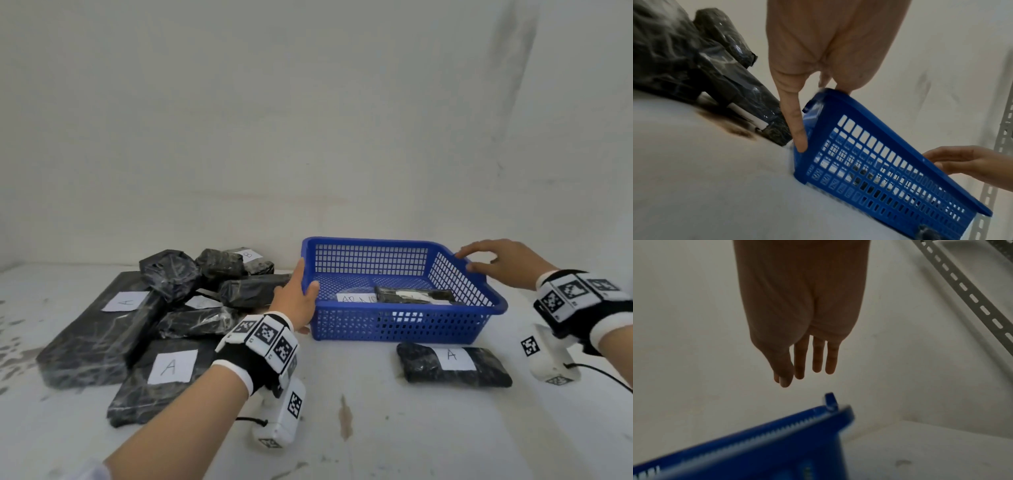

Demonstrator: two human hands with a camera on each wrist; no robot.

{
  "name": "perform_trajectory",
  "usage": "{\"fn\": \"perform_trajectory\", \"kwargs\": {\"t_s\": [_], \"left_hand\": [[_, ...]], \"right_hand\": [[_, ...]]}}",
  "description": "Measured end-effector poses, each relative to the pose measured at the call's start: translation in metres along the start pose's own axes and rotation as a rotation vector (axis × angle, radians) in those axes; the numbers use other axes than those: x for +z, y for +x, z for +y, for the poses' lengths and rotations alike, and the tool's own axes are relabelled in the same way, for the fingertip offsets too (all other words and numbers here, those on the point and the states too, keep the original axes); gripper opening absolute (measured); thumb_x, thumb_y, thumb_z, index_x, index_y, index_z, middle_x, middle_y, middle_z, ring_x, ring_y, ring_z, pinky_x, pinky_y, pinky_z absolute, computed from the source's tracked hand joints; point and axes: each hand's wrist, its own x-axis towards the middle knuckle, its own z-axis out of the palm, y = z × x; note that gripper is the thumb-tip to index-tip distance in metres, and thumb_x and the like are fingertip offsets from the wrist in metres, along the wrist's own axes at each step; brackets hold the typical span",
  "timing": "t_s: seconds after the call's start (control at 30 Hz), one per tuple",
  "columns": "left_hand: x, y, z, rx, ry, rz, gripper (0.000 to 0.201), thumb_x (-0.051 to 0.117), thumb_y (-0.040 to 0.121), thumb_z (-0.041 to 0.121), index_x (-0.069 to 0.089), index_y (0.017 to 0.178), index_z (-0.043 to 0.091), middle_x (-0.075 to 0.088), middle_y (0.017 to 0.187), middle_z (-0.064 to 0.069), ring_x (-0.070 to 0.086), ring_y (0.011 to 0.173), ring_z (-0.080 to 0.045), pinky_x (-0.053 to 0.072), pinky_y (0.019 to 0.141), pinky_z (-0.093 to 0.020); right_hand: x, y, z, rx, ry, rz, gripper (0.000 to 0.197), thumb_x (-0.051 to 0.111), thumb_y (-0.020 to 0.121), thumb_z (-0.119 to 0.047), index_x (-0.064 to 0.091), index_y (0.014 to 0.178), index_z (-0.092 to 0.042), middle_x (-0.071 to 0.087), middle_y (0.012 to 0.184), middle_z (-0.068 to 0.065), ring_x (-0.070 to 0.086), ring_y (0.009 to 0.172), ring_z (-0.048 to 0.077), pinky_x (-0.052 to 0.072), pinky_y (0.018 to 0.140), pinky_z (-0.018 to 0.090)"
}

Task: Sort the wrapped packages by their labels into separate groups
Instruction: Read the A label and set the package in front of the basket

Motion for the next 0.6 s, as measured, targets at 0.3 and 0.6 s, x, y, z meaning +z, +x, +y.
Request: {"fn": "perform_trajectory", "kwargs": {"t_s": [0.3,0.6], "left_hand": [[-0.105,-0.061,-0.027,-0.017,0.302,0.109,0.02,0.053,0.096,0.018,0.06,0.079,0.012,0.059,0.081,-0.008,0.054,0.072,-0.021,0.042,0.066,-0.025],[-0.178,-0.115,-0.062,-0.319,0.789,0.023,0.054,0.033,0.103,0.041,0.045,0.137,0.001,0.051,0.141,-0.016,0.051,0.126,-0.029,0.041,0.092,-0.031]], "right_hand": [[0.029,-0.053,-0.098,0.04,0.425,0.145,0.016,0.062,0.097,-0.013,0.071,0.107,-0.02,0.069,0.09,0.028,0.064,0.083,0.039,0.041,0.06,0.024],[0.084,-0.082,-0.196,0.05,0.519,0.12,0.018,0.056,0.1,-0.013,0.066,0.113,-0.02,0.066,0.082,-0.001,0.045,0.048,0.008,0.038,0.044,0.016]]}}
